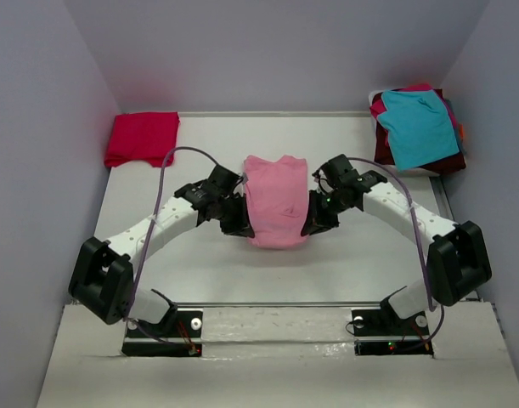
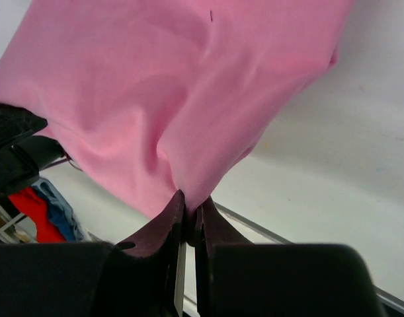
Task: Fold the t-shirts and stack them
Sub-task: Fold the tshirt
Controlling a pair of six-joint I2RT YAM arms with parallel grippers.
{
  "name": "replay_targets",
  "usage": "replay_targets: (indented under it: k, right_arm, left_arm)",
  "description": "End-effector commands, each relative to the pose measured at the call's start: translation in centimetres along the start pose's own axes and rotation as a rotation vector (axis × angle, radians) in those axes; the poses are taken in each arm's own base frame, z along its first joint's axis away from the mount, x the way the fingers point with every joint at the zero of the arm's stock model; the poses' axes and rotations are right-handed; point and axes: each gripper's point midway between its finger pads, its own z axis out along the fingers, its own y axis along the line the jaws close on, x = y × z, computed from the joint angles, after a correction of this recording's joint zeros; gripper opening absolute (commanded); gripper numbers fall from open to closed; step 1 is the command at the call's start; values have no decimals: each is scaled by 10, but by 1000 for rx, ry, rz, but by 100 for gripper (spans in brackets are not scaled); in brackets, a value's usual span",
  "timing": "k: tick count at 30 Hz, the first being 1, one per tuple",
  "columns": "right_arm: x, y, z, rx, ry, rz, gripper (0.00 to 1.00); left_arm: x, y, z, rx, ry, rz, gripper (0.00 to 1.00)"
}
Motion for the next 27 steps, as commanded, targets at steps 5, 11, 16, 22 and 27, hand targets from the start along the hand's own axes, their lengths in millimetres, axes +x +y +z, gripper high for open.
replay_targets:
  k: [5, 11, 16, 22, 27]
  right_arm:
    - [-58, 18, -4, 46, -110, -65, 7]
    - [-93, 31, -7, 46, -181, -67, 7]
    - [-126, 34, -10, 62, -237, -66, 7]
    - [-174, 41, -23, 57, -316, -62, 7]
    - [-206, 37, -26, 66, -348, -47, 7]
  left_arm:
    - [-57, -24, -8, -25, -87, 95, 6]
    - [-105, -35, -17, -11, -158, 112, 6]
    - [-155, -39, -31, -6, -237, 110, 6]
    - [-200, -47, -34, 12, -291, 111, 6]
    - [-229, -43, -30, 33, -315, 82, 6]
